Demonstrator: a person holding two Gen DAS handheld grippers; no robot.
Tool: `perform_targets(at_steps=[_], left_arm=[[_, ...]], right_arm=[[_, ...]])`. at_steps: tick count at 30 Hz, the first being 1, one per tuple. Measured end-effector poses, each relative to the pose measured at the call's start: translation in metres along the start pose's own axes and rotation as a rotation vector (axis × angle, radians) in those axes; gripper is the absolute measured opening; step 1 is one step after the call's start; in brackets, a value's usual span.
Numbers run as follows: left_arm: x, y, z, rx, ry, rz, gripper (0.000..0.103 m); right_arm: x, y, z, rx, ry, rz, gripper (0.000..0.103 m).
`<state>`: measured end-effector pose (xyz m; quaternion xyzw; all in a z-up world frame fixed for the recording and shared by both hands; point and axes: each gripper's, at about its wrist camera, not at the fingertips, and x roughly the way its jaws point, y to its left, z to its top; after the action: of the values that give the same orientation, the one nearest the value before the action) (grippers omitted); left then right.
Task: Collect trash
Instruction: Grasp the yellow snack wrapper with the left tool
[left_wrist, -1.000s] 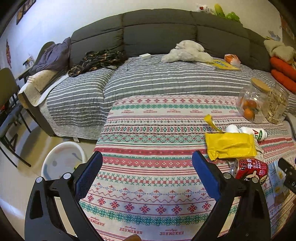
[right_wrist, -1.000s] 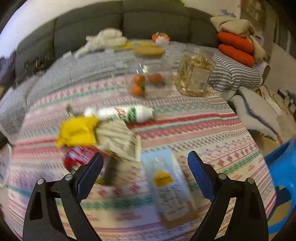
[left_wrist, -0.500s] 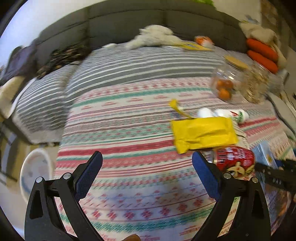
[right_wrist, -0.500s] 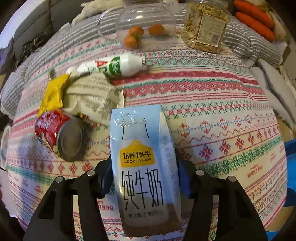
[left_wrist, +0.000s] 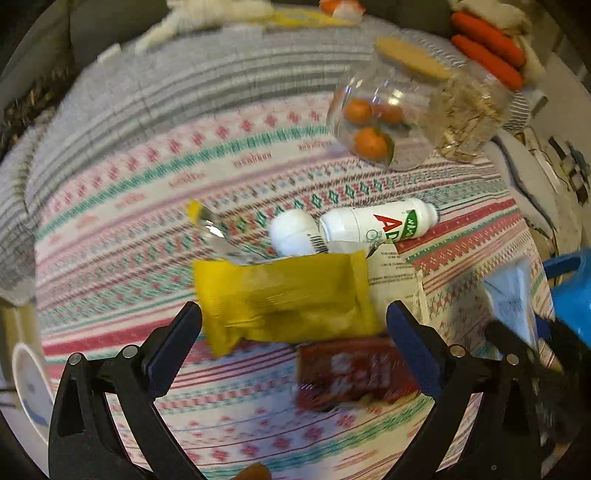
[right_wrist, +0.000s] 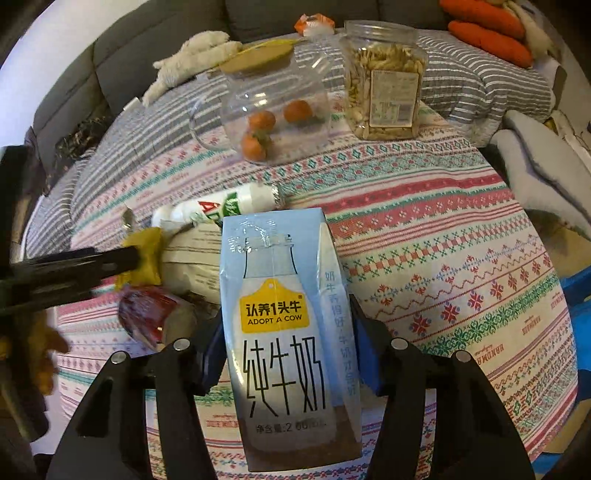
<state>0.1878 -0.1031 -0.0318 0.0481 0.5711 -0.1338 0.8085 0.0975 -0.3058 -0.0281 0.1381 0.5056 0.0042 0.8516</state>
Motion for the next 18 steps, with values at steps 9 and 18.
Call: perform_targets(at_steps=[9,18], left_arm=[[0.022,0.015,0.009,-0.116,0.062,-0.065,0.036],[-0.019,0.039,0.002,-0.149,-0.084,-0.065,0.009]], right_arm=[[-0.012,0.002,0.004,0.004,-0.027,0.031,0.057],[-0.023,0.017,0.008,-0.004,-0.064,0.067,0.057]])
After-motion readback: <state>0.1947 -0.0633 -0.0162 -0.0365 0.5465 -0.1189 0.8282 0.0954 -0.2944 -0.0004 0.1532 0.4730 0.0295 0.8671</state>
